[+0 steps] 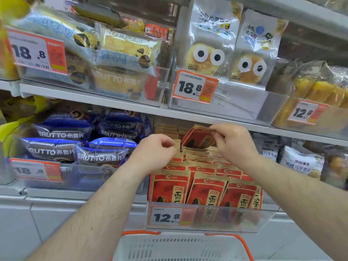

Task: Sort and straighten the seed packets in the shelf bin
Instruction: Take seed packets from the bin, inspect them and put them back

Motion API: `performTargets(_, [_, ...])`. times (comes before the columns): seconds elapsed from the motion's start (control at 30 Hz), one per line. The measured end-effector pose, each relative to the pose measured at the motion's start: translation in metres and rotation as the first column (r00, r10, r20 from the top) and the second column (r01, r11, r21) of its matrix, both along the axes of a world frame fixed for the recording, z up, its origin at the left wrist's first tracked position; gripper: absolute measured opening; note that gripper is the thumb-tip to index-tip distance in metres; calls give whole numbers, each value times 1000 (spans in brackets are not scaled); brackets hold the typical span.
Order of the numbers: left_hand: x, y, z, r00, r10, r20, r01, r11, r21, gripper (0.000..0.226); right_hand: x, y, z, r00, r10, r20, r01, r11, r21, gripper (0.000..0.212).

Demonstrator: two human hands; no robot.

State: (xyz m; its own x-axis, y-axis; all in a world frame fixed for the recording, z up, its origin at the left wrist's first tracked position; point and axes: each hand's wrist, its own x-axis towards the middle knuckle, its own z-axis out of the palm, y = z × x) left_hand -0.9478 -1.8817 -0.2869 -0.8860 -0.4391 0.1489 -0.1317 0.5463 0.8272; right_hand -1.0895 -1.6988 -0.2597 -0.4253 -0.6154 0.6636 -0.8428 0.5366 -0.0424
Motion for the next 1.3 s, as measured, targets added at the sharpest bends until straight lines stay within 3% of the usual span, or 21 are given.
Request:
performTargets(0.23, [16, 4, 5, 987, 79, -142, -81, 997, -6, 34, 25, 17, 9, 999, 6, -37, -20, 930, -366, 18])
performTargets(0.3, [22, 7, 7, 979, 61, -192, -80, 993, -88, 45, 37, 20, 13, 1000, 4, -29, -16, 896, -445, 17])
performTargets(0.4, [33, 17, 15, 963, -44, -264, -39, 953, -301, 70, 57, 20, 22, 996, 34, 77, 15, 829, -559, 15])
performTargets(0.47, [41, 27, 22, 954, -98, -285, -4, 941, -337, 78, 70, 18, 26, 970, 112, 216, 40, 802, -595, 15])
performTargets(0.6, [53, 42, 31, 919, -156, -363, 107, 983, -152, 73, 90, 20, 34, 829, 292, 477, 32, 827, -562, 26])
performTargets(0.73, [60, 49, 33, 906, -157, -394, 157, 987, -33, 60, 101, 29, 43, 736, 399, 547, -37, 830, -556, 24])
performTargets(1.0, [75, 65, 59, 883, -161, -441, 179, 984, -1, 30, 121, 38, 54, 779, 486, 396, -165, 769, -618, 25])
performTargets(1.17, [77, 78, 53, 948, -184, -260, 238, 951, 196, 17, 122, 45, 45, 740, 406, 537, -152, 878, -454, 26])
performTargets(1.3, [79, 86, 27, 960, -180, -213, 252, 888, 386, 17, 124, 55, 24, 730, 293, 617, -106, 941, -322, 23])
